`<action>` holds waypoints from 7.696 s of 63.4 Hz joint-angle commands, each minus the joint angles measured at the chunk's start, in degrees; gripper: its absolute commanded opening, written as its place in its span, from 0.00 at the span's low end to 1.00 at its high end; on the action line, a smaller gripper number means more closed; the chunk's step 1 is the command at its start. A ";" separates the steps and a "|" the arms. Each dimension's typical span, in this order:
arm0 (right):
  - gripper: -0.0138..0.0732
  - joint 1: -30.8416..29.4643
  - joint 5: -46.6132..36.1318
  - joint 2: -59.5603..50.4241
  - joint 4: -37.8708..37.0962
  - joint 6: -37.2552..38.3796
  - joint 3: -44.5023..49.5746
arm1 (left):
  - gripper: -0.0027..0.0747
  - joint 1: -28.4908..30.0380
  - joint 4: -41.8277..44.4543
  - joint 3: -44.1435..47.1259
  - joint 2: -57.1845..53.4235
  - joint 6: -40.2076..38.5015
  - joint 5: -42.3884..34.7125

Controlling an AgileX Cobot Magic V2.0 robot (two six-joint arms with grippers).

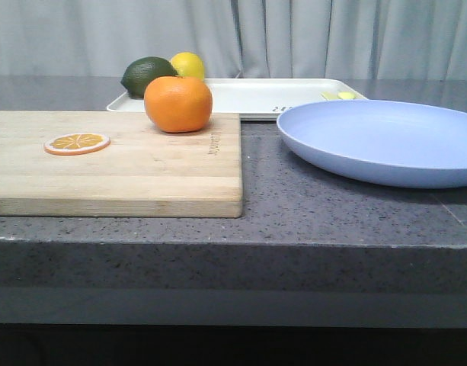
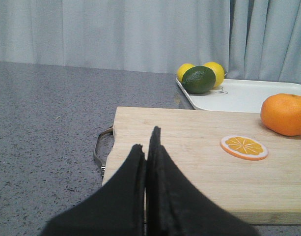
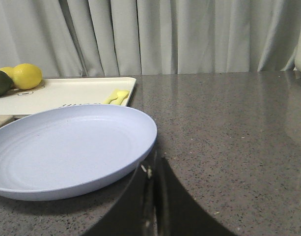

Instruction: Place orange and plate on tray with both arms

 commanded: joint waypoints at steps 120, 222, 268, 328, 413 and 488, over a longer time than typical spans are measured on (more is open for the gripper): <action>0.08 -0.48 31.22 28.22 -2.82 -0.53 -40.73 | 0.01 -0.04 -0.43 -39.62 29.42 -0.44 22.17; 0.89 5.89 39.27 31.54 -1.00 -6.12 -40.73 | 0.89 -26.91 2.35 -66.51 79.13 1.50 19.48; 0.89 5.89 39.28 31.54 -1.05 -6.12 -40.73 | 0.89 -26.91 1.44 -78.71 98.68 1.50 19.34; 0.89 5.89 39.50 31.54 -1.05 -6.12 -40.73 | 0.62 -29.77 3.39 -88.98 98.67 1.50 24.51; 0.89 5.89 39.43 31.54 -1.05 -6.12 -40.73 | 0.79 -47.70 3.62 -106.69 117.61 1.50 22.56; 0.89 5.89 38.84 31.54 -1.05 -6.12 -40.73 | 0.86 -37.78 3.01 -71.56 66.50 -0.47 34.76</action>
